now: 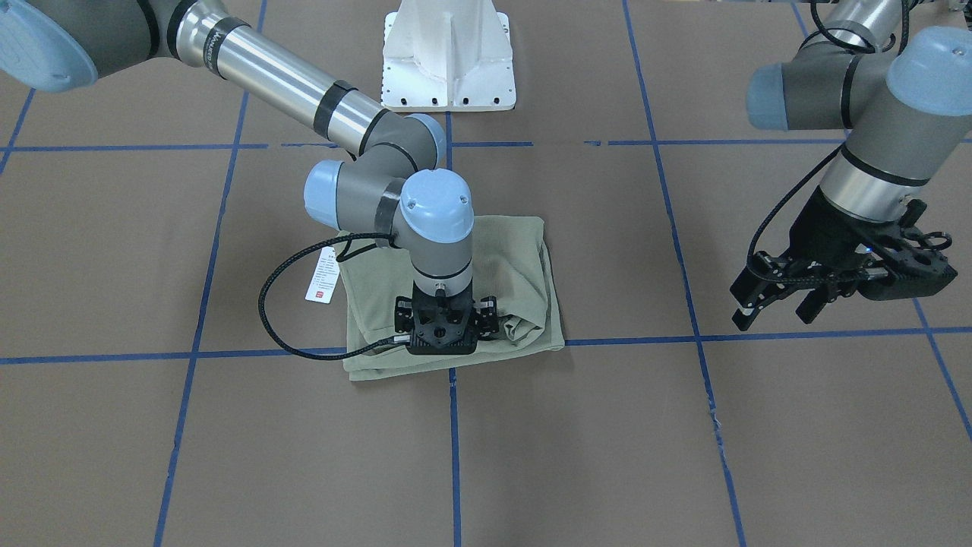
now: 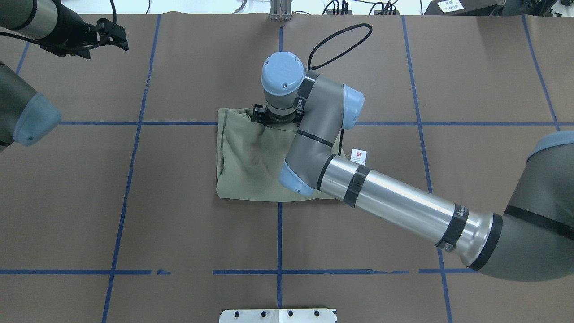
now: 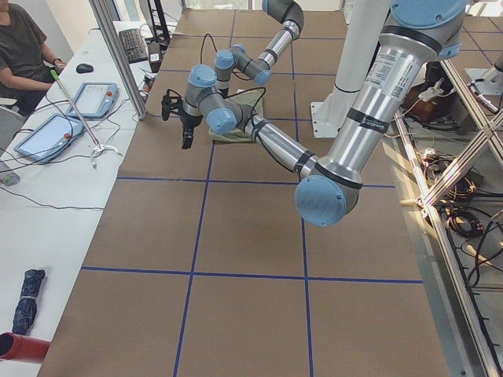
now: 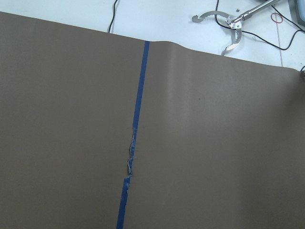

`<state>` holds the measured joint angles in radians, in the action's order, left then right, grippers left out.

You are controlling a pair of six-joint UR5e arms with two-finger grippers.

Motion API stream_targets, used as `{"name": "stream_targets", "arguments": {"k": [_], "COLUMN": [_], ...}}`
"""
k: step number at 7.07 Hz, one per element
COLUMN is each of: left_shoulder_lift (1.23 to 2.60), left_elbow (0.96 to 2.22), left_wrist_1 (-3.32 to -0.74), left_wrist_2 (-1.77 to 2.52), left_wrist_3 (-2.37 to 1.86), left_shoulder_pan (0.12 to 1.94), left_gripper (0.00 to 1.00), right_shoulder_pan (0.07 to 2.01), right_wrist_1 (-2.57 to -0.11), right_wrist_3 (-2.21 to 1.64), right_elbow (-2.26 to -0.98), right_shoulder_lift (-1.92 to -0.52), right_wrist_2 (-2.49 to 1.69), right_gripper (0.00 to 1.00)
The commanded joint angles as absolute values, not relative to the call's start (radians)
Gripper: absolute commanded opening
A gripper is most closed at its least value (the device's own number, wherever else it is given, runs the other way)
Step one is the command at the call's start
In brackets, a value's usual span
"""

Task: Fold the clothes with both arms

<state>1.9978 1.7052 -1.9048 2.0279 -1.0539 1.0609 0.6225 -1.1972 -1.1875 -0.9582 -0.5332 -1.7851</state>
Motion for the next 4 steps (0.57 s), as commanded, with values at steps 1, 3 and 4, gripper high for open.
{"name": "stream_targets", "arguments": {"k": [1,3,4], "left_shoulder_lift": [1.997,1.991,1.930], "left_elbow": [1.709,1.704,1.729], "left_wrist_1": [-1.904,-1.917,-1.943], "left_wrist_2": [2.028,2.029,2.036], "left_wrist_3": [-1.054,-1.052,-0.964], "left_shoulder_pan": [1.062,1.058,1.060], "left_gripper": [1.00,1.00,1.00], "right_shoulder_pan": [0.658,0.692,0.746], "right_wrist_1": [-1.108,-1.121,-1.182], "right_wrist_3": [-1.158,-1.154,-1.134], "right_elbow": [-0.871,-0.906,-1.052], "right_shoulder_lift": [-0.482,-0.482,-0.585], "right_wrist_2": [-1.737,-1.774,-1.889], "right_gripper": [1.00,1.00,1.00]}}
